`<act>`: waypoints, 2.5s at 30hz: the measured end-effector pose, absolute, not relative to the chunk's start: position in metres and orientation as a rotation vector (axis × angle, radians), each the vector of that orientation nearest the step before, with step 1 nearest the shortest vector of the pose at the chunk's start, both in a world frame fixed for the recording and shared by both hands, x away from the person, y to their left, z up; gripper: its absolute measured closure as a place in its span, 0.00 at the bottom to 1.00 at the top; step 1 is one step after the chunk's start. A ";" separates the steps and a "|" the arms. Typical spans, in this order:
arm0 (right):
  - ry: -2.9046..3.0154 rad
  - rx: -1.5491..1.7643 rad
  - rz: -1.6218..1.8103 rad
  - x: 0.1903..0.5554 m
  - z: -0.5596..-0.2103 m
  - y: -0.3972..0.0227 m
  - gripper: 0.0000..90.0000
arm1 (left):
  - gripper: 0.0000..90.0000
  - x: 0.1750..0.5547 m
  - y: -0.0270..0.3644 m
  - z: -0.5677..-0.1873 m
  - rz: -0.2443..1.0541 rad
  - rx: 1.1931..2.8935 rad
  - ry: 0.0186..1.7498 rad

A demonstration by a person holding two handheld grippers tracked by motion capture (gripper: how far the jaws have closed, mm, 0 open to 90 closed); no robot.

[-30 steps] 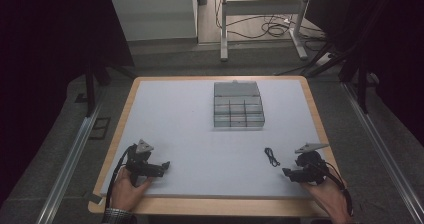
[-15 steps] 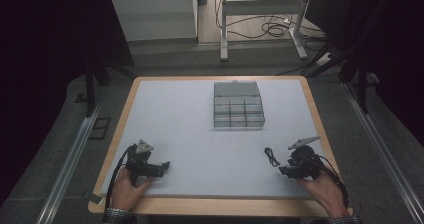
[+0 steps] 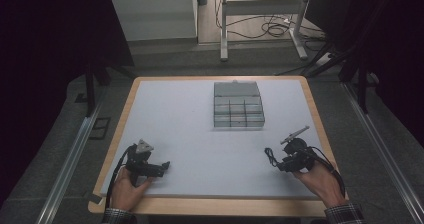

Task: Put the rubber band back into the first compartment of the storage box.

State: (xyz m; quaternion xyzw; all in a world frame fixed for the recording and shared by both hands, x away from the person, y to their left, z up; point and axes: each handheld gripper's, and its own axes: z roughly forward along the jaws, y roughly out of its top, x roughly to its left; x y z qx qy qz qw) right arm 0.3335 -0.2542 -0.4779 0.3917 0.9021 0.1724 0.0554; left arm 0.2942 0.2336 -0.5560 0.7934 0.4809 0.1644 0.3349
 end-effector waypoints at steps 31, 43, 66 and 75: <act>2.886 1.037 0.124 0.361 -0.488 -0.214 0.84 | 0.00 0.294 0.234 -0.556 0.429 2.070 1.255; 2.932 1.168 0.139 0.369 -0.487 -0.217 0.97 | 0.00 0.294 0.234 -0.556 0.429 2.071 1.254; 2.906 1.175 0.204 0.369 -0.446 -0.217 0.97 | 0.00 0.294 0.234 -0.556 0.429 2.070 1.255; 2.882 1.163 0.254 0.370 -0.438 -0.214 0.97 | 0.00 0.294 0.234 -0.556 0.429 2.070 1.255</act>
